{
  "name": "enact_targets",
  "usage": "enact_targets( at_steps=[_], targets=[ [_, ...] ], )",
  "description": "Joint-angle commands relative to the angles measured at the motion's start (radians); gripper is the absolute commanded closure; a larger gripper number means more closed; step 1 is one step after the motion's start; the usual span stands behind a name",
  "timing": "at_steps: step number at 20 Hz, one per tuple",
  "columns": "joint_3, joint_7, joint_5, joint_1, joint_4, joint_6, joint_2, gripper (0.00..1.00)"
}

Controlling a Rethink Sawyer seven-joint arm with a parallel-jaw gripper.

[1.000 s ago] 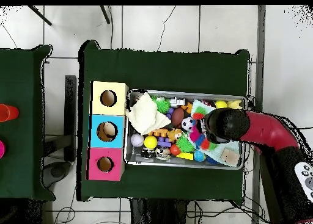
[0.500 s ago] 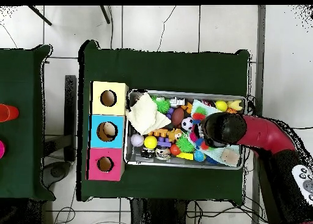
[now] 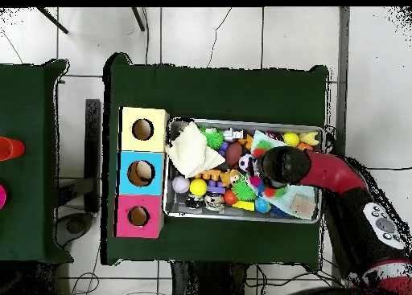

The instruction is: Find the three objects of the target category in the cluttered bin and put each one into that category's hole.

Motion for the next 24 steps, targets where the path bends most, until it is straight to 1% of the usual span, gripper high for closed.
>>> enact_targets(
  at_steps=[1, 7, 9, 12, 19, 24],
  targets=[
    [-0.01, 0.008, -0.064, 0.009, -0.145, -0.081, 0.213, 0.0],
    [0.002, 0.01, -0.069, 0.002, -0.156, -0.071, 0.215, 0.0],
    [0.005, 0.005, -0.065, 0.003, -0.172, -0.054, 0.223, 0.0],
    [0.008, -0.001, -0.062, -0.006, -0.173, -0.042, 0.221, 0.0],
    [0.02, -0.04, -0.057, -0.021, -0.195, 0.001, 0.208, 0.0],
    [0.029, -0.083, -0.056, -0.034, -0.202, 0.058, 0.161, 0.0]
  ],
)
